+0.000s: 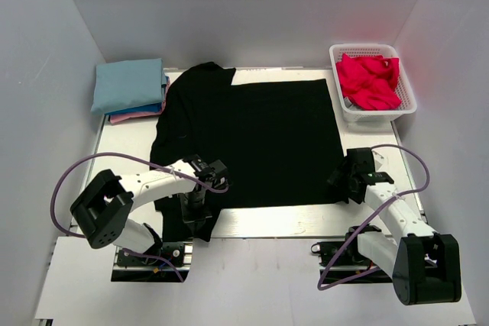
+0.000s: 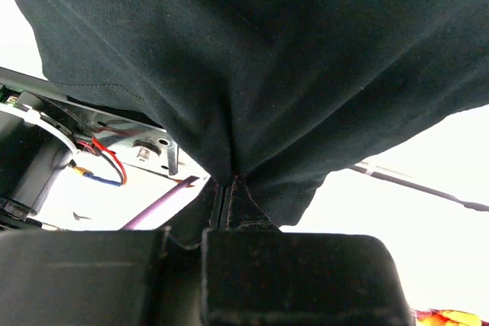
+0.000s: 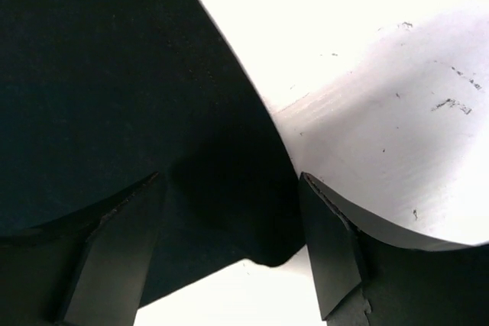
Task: Fold and stack the t-shirts
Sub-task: Grap the side of the flattened tshirt closest away from the robot with both arms
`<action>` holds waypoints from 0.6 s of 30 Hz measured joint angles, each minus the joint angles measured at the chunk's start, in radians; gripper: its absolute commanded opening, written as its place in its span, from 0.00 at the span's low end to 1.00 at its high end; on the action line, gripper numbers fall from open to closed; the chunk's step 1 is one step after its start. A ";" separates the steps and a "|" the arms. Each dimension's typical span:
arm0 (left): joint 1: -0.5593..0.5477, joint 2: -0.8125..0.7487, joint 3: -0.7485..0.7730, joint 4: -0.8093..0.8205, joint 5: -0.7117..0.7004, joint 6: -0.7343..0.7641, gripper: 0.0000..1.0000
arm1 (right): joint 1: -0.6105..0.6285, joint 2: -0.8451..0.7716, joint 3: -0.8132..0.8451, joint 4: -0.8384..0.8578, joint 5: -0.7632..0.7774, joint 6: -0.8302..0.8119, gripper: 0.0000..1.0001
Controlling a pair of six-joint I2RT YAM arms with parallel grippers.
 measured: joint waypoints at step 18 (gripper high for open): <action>0.009 0.008 0.170 -0.093 -0.173 -0.015 0.00 | -0.002 0.008 -0.026 0.074 -0.045 0.030 0.16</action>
